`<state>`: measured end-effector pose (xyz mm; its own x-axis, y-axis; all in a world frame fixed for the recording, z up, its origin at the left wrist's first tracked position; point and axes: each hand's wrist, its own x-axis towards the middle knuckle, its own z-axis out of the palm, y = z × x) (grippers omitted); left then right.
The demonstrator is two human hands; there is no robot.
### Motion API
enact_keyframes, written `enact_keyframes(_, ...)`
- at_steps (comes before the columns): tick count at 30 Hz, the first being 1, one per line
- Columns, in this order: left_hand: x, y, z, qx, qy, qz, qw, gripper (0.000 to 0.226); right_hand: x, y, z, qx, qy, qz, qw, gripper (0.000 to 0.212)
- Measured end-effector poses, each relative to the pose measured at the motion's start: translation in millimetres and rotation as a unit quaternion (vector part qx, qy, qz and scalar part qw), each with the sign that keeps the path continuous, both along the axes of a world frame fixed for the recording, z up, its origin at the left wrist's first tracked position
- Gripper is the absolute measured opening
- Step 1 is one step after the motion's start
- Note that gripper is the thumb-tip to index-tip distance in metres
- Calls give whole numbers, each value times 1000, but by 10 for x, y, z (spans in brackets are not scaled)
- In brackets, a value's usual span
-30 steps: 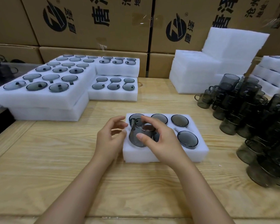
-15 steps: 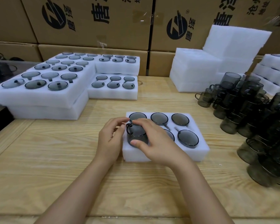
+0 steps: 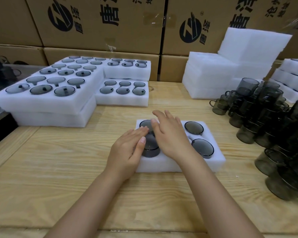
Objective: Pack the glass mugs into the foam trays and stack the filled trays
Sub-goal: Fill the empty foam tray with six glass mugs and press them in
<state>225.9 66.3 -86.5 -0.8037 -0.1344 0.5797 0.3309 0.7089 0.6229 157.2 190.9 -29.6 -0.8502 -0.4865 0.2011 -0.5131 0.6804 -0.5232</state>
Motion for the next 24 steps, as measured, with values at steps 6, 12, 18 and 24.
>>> enact_keyframes(6,28,18,-21,-120,-46,43,991,57,-107,-152,-217,229,28,-52,972,54)
enact_keyframes(12,33,43,-63,-141,-34,48,988,55,-103,-162,-241,247,33,-53,967,52)
enact_keyframes(18,12,13,-99,180,-49,-20,982,38,-144,-61,-227,108,3,-34,994,46)
enact_keyframes(24,-80,-111,-156,319,-138,-72,935,52,-100,-107,-275,180,43,-61,981,55)
